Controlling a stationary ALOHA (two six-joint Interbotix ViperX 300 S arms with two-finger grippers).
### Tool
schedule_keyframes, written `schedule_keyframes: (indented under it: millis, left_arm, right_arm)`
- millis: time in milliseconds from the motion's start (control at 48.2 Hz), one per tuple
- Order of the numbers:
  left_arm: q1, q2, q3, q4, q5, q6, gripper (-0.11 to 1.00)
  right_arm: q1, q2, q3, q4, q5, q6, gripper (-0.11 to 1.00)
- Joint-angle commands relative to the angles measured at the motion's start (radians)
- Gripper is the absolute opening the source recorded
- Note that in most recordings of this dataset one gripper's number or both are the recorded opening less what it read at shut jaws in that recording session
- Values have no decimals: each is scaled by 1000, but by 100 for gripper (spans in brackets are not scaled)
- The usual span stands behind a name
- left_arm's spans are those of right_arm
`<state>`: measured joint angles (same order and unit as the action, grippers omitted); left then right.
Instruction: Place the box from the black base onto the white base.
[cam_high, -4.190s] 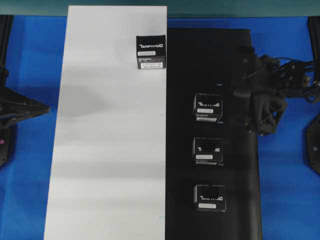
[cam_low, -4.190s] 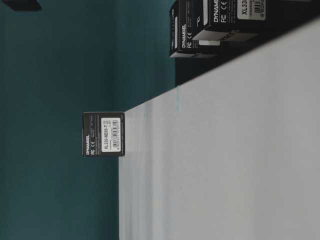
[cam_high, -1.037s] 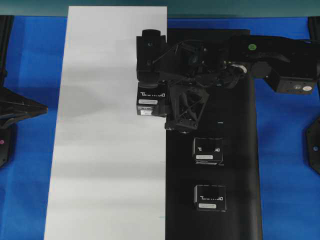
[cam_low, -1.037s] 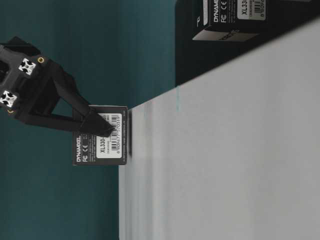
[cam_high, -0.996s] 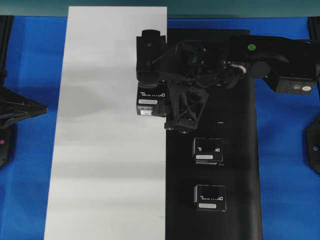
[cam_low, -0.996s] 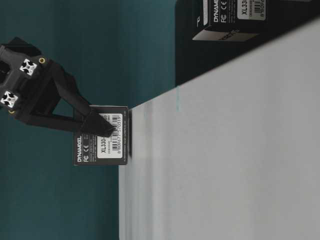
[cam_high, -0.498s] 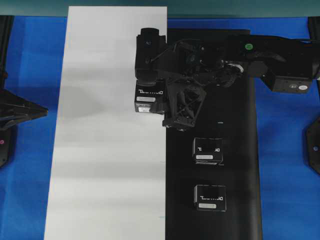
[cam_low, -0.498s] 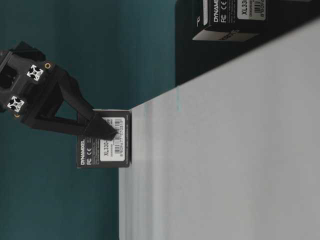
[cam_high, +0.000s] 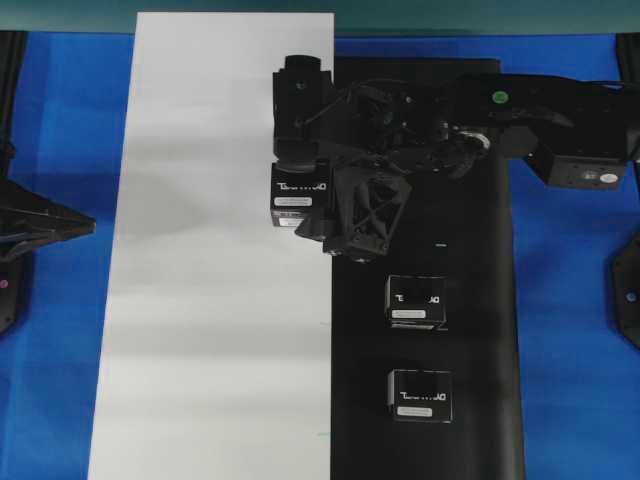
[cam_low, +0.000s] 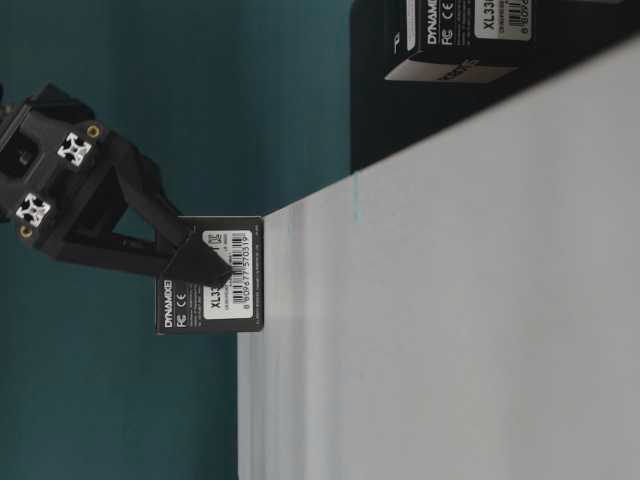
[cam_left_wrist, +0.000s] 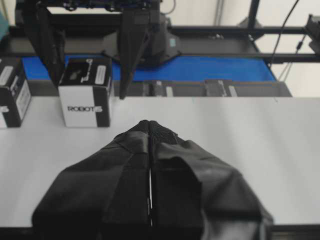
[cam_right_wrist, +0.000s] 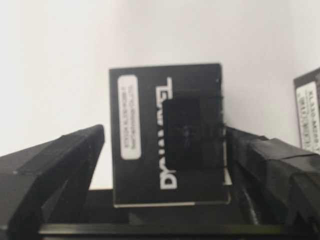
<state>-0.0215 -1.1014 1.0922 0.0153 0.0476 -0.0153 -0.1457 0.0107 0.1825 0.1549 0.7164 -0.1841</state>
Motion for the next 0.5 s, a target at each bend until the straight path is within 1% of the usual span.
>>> schedule_keyframes:
  millis: [0, 124, 249, 477]
  left_arm:
    - [0, 2, -26, 3, -6, 0, -6]
    - [0, -5, -28, 3, -5, -2, -6]
    - [0, -6, -28, 3, -5, 0, -6]
    - [-2, -6, -29, 3, -5, 0, -6]
  right_arm:
    - [3, -28, 11, -2, -20, 5, 100]
    - [-2, -83, 43, -2, -57, 31, 100]
    - [-8, -160, 95, -2, -109, 46, 100]
    - [2, -327, 264, 2, -193, 48, 100]
